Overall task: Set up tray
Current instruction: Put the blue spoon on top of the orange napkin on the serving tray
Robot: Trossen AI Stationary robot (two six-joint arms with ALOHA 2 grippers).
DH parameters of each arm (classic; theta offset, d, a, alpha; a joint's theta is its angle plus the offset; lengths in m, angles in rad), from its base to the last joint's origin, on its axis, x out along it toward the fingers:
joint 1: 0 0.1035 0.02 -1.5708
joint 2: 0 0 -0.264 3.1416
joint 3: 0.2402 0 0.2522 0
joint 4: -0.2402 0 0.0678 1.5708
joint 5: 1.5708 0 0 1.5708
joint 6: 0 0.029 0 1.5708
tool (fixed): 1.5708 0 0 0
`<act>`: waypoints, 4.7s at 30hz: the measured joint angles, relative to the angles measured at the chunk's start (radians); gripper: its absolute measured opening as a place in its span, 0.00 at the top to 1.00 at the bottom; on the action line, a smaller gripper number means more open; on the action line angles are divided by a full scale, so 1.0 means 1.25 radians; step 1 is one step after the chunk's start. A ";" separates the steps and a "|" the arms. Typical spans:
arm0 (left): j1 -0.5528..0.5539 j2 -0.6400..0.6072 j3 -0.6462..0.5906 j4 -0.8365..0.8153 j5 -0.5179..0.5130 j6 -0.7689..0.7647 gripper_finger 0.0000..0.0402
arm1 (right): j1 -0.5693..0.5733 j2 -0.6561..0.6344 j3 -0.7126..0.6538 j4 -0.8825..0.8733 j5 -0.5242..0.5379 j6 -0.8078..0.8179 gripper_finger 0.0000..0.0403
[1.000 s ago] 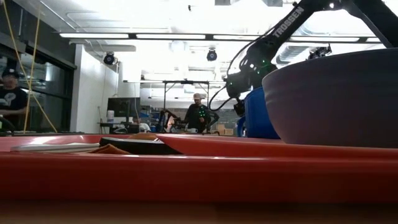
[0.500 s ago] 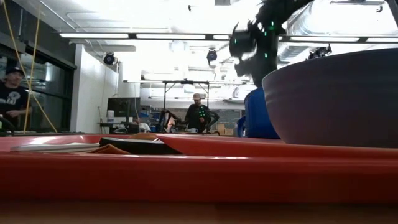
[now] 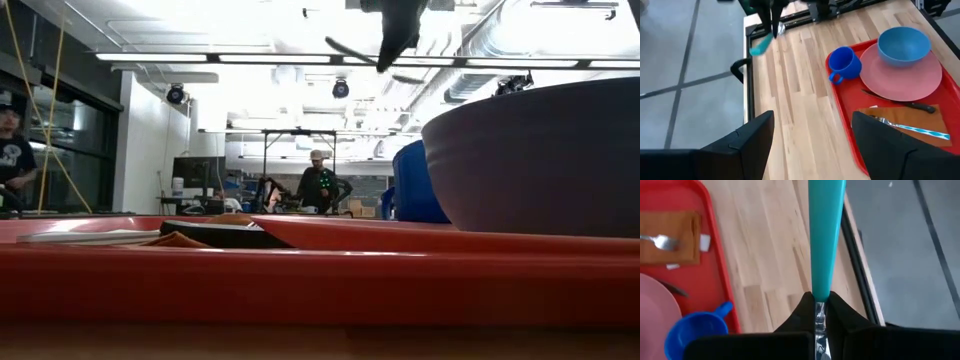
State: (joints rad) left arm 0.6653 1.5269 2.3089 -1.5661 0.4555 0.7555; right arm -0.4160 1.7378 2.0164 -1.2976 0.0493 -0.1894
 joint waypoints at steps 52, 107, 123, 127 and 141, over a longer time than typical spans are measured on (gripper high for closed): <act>0.045 -0.154 -0.386 0.473 -0.073 -0.251 0.26 | 0.022 -0.089 0.024 -0.056 0.061 0.026 1.00; -0.177 -0.077 -1.124 2.137 -0.090 -0.915 0.26 | 0.093 -0.008 0.024 0.220 -0.107 0.041 1.00; -0.187 -0.076 -1.125 2.110 -0.082 -0.873 0.51 | 0.097 0.000 0.024 0.246 -0.133 0.044 1.00; -0.187 -0.076 -1.125 2.105 -0.082 -0.847 0.69 | 0.098 0.000 0.024 0.246 -0.133 0.045 1.00; -0.188 -0.076 -1.125 2.082 -0.076 -0.770 0.78 | 0.098 0.000 0.024 0.218 -0.131 0.041 1.00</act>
State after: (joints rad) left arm 0.4309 1.4315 0.9031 1.0360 0.3599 -0.2066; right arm -0.2935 1.7374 2.0460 -1.0250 -0.1150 -0.1383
